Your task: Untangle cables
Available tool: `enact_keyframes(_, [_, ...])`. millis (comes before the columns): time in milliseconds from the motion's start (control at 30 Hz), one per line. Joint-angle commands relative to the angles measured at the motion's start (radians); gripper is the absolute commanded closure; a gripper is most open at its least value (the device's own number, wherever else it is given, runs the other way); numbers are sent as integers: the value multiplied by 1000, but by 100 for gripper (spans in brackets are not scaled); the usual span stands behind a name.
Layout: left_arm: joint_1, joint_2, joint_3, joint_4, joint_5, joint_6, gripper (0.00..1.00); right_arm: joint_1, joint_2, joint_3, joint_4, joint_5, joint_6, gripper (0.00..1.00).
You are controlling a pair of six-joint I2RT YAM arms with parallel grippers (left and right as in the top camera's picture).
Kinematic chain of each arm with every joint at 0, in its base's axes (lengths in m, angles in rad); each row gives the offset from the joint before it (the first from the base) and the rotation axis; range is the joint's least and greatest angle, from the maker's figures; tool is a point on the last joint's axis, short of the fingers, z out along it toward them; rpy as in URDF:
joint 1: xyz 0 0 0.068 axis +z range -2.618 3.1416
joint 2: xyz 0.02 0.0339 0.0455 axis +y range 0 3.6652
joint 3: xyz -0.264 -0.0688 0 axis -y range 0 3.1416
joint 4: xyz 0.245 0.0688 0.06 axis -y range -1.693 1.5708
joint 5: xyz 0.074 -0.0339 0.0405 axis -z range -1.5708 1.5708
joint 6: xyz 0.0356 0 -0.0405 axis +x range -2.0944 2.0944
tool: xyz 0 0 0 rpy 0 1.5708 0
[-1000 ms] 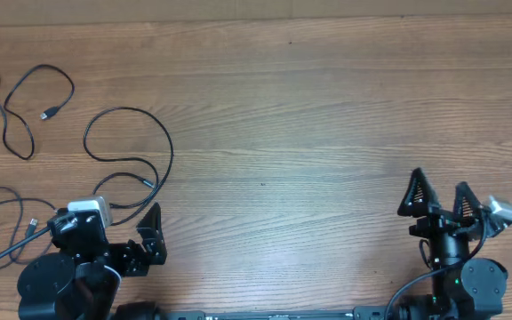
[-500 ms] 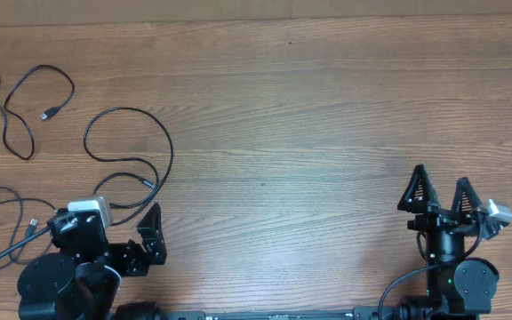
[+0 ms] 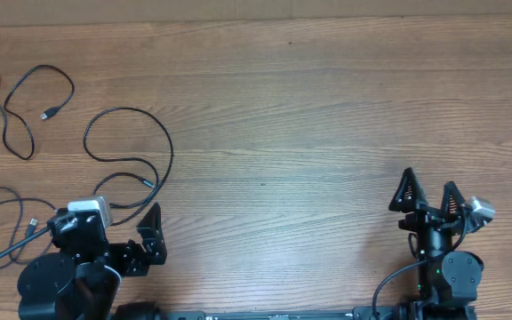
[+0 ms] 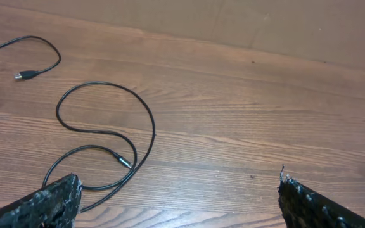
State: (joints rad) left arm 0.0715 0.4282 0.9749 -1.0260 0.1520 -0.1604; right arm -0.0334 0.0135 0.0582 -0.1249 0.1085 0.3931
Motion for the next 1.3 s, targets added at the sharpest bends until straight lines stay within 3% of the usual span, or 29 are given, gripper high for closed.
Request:
enact_keyframes(0, [-6,-4,-2,0,-6,7,0,-7,-11,-40,52,3,6,0])
enact_keyframes(900, [-6,-4,-2,0,-6,7,0,-12,-11,-50,52,0,-10,0])
enact_keyframes(1033, [-6,-4,-2,0,-6,7,0,-12,-11,-51,41,-96,-270,0])
enact_keyframes(1267, [-6,-4,-2,0,-6,7,0,-12,-11,-51,41,-83,-350,0])
